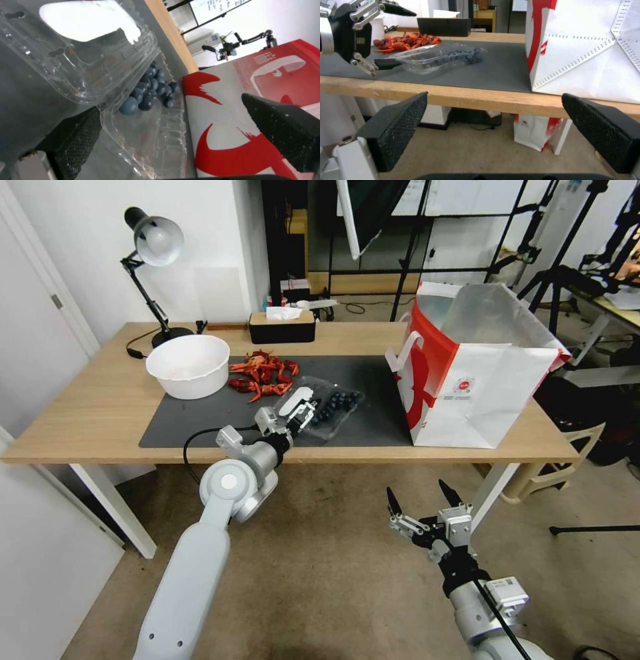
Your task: Close the takeout container lid, then place the container into the takeout bag.
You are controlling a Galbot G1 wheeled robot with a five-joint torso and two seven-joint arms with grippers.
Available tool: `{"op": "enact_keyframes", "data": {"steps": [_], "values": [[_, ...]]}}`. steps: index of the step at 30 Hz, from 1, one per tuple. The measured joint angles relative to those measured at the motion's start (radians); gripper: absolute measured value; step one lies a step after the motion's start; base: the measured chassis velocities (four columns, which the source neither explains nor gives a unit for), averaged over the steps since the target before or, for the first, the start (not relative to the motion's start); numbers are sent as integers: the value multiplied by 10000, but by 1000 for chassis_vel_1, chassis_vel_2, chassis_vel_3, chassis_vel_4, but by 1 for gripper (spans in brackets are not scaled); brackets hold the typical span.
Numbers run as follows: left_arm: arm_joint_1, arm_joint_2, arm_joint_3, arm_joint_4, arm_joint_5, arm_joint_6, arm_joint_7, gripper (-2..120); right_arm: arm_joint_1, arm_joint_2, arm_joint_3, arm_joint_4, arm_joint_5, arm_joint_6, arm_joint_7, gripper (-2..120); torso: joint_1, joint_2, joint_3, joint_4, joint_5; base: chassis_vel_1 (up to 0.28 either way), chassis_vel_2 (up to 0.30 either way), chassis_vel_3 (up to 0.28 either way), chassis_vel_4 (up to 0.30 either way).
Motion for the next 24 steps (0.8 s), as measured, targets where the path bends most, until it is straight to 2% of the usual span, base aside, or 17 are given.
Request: {"op": "enact_keyframes", "data": {"steps": [13,24], "values": [[241,-308,249,-426,-147,-407,100,100,-20,19,35,-70,0,46,12,100,0,0,0,0,0,0,0,0,0],[781,-573,895,-791,505,-829,254,100,-44,34,27,-134,-20,104,18,100,0,0,0,0,0,0,0,0,0]]}}
